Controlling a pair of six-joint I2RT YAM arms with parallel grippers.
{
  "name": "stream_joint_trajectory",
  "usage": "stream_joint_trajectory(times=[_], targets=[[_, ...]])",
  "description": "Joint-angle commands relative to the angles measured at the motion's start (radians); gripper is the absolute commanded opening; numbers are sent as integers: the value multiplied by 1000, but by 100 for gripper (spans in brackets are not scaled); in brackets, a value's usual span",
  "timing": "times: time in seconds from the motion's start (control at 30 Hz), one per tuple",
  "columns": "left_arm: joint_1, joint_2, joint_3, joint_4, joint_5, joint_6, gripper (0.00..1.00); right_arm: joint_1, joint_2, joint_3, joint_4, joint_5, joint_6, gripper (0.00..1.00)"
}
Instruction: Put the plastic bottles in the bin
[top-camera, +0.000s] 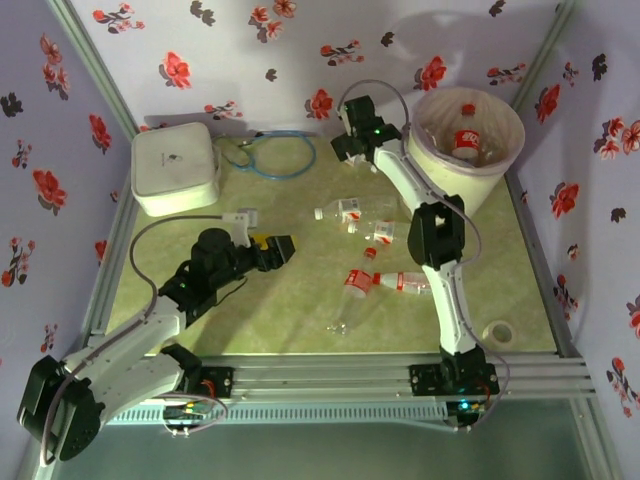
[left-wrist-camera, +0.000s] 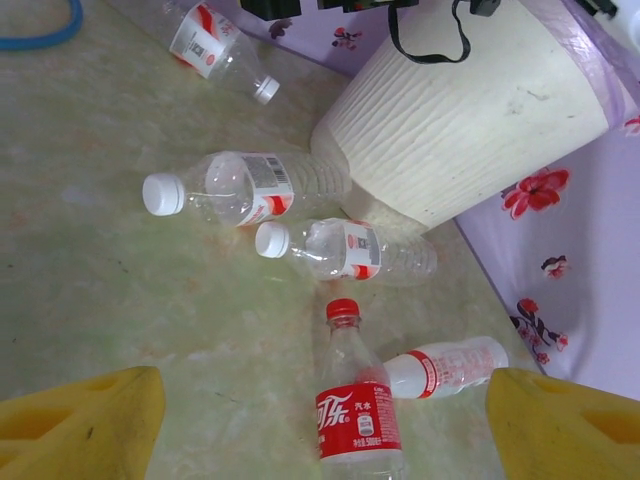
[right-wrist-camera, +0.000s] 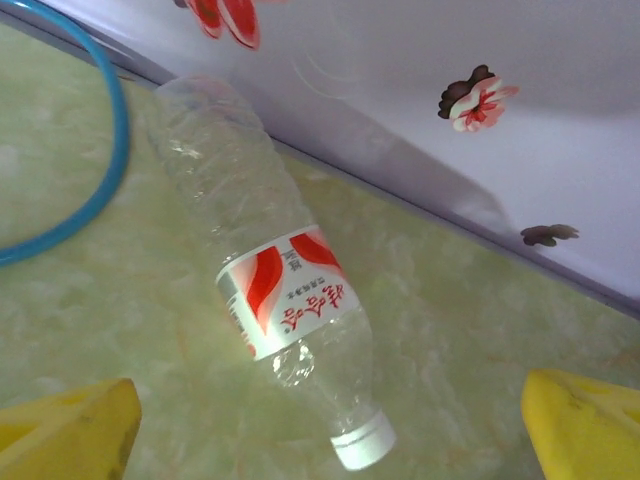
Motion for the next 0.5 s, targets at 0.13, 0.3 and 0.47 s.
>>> stream_joint_trajectory(times=[0.13,0.3,0.47], targets=[[8,-13,-14,1,-13,-25,84,-24,159,183,-26,-87,-3,99],[8,-15,-11,-11,-13,-24,84,-45,206,189,-42,-144,40,99],[8,-5,-5,-14,-14,-21,84,-70,242,193,-38,-201,88,99]])
